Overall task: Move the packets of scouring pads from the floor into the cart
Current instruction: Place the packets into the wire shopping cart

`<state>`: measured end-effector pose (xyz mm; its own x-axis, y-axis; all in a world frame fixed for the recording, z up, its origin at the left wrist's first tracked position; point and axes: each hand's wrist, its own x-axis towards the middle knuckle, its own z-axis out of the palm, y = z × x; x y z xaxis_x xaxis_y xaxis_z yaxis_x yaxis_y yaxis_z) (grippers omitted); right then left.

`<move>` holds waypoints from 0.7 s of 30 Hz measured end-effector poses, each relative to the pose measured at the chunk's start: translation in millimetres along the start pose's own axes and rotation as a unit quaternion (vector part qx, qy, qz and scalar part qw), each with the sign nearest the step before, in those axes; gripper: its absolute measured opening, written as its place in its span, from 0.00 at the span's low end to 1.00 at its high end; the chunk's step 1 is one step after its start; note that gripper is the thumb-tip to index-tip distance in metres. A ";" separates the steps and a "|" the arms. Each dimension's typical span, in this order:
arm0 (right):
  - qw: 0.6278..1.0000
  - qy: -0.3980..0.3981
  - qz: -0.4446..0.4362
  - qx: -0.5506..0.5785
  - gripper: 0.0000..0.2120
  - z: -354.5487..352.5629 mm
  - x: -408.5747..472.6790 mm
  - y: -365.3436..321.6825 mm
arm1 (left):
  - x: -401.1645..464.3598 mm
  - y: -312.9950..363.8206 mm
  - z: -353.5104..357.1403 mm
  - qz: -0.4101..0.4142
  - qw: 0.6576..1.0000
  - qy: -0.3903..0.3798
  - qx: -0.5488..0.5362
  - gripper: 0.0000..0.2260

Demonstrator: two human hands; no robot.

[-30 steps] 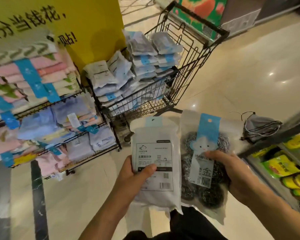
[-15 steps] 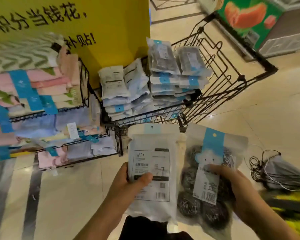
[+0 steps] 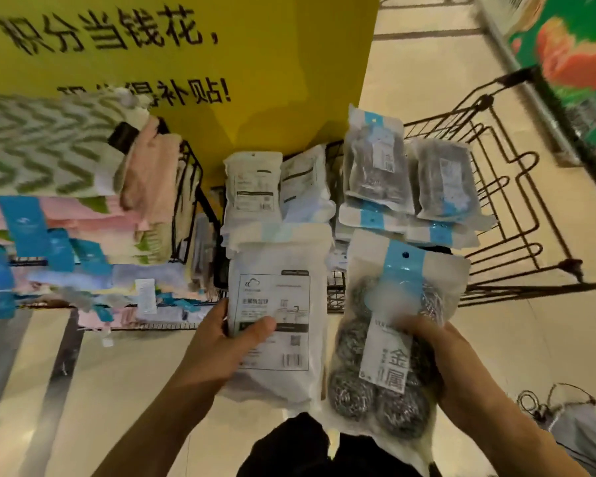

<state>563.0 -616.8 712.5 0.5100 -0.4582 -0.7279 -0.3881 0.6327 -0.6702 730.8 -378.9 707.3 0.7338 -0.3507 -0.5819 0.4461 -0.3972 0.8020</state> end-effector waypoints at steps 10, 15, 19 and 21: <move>0.991 -0.105 -0.009 -0.078 0.19 47.3 115.1 -114.9 | 74.5 62.9 20.3 0.036 0.995 0.082 -0.048 0.28; 0.987 -0.128 -0.010 -0.094 0.20 85.7 162.5 -143.7 | 118.7 85.9 6.2 0.043 0.989 0.129 -0.049 0.26; 0.986 -0.126 -0.012 -0.109 0.23 124.7 201.0 -151.6 | 172.2 95.1 -9.8 0.035 0.983 0.173 -0.042 0.25; 0.986 -0.124 -0.012 -0.108 0.23 144.9 213.3 -155.7 | 198.8 98.3 -13.9 0.033 0.981 0.187 -0.035 0.26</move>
<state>843.5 -722.6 682.6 0.6829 -0.2869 -0.6718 -0.5146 0.4638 -0.7212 927.6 -475.8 672.3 0.8935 -0.0328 -0.4478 0.4150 -0.3208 0.8514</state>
